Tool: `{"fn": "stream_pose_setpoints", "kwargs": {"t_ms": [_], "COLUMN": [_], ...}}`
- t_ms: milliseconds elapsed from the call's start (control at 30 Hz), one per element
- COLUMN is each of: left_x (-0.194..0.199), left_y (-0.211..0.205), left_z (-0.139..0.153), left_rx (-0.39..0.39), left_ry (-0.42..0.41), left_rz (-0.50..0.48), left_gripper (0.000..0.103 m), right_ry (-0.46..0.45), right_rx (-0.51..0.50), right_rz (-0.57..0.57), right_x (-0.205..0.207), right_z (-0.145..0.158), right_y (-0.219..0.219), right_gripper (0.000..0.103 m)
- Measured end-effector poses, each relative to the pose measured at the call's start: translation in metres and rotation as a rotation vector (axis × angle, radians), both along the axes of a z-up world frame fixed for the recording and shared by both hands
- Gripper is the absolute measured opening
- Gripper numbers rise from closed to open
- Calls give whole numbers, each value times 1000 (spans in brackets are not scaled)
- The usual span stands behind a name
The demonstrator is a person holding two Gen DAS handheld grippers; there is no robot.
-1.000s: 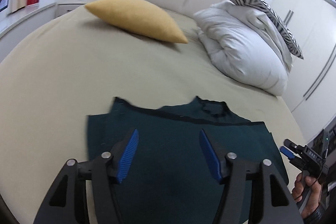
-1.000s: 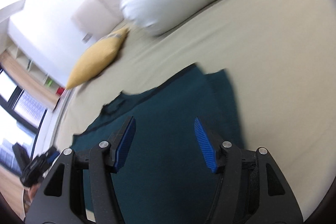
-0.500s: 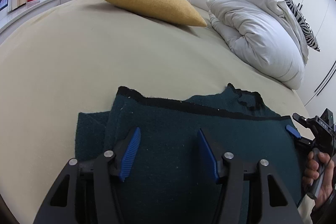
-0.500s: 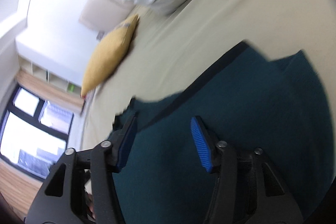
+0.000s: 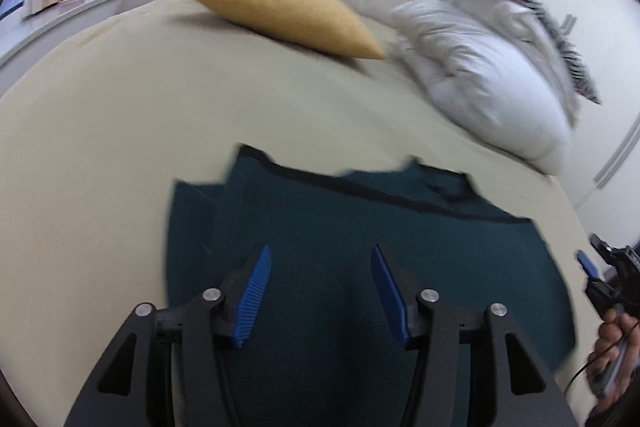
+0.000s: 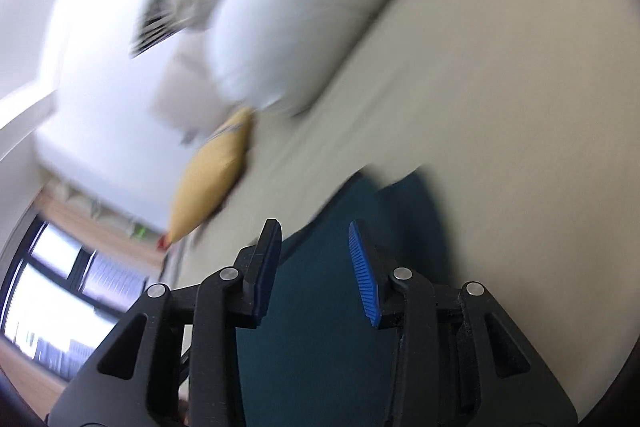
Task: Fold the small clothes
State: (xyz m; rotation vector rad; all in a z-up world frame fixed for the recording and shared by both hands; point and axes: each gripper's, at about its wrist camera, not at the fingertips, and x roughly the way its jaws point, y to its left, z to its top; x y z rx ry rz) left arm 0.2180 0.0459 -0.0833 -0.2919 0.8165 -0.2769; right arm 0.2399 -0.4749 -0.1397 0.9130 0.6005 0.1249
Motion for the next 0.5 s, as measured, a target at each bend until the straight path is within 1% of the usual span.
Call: {"fn": "stream_pose_setpoints", "kwargs": {"t_ms": [33,67,133,167,200,233,267,300,333,367,400,433,500], "left_x": [-13,-27,-54,-62,-67,-68,-67,-68,-70,-70,-71,-70,-69], "left_y": [-11,-23,-43,-47,-48,-44,-36,-31,-28,-26,-26,-27,-28], "left_z": [2,2,-2,-6,-13,-21,-29,-32,-32,-31,-31,-32,-33], "left_rx": [12,42,80,98,120,126,103,79,71,77,86,95,97], "left_ry": [-7,-12,-11,2,19,47,73,74,72,75,78,81,78], "left_rz": [-38,-77,-141,-148,-135,-113,-100,-98,-98,-100,-106,-112,-113], "left_gripper": [61,61,62,63,63,63,62,60,60,60,60,60,60], "right_ry": [-22,-21,-4,13,34,51,111,155,160,153,154,138,125], "right_rx": [9,9,8,30,71,84,83,68,64,84,112,139,120], "right_rz": [82,161,276,348,420,441,462,458,447,426,403,354,239], "right_x": [-11,-20,-28,-31,-35,-37,-38,-39,-43,-49,-54,-63,-79], "right_z": [5,7,5,-3,-16,-25,-43,-56,-65,-71,-73,-72,-70], "right_y": [26,53,100,123,147,155,166,169,166,156,150,133,98], "right_gripper": [41,51,51,51,51,51,51,45,37,29,30,31,31]}}
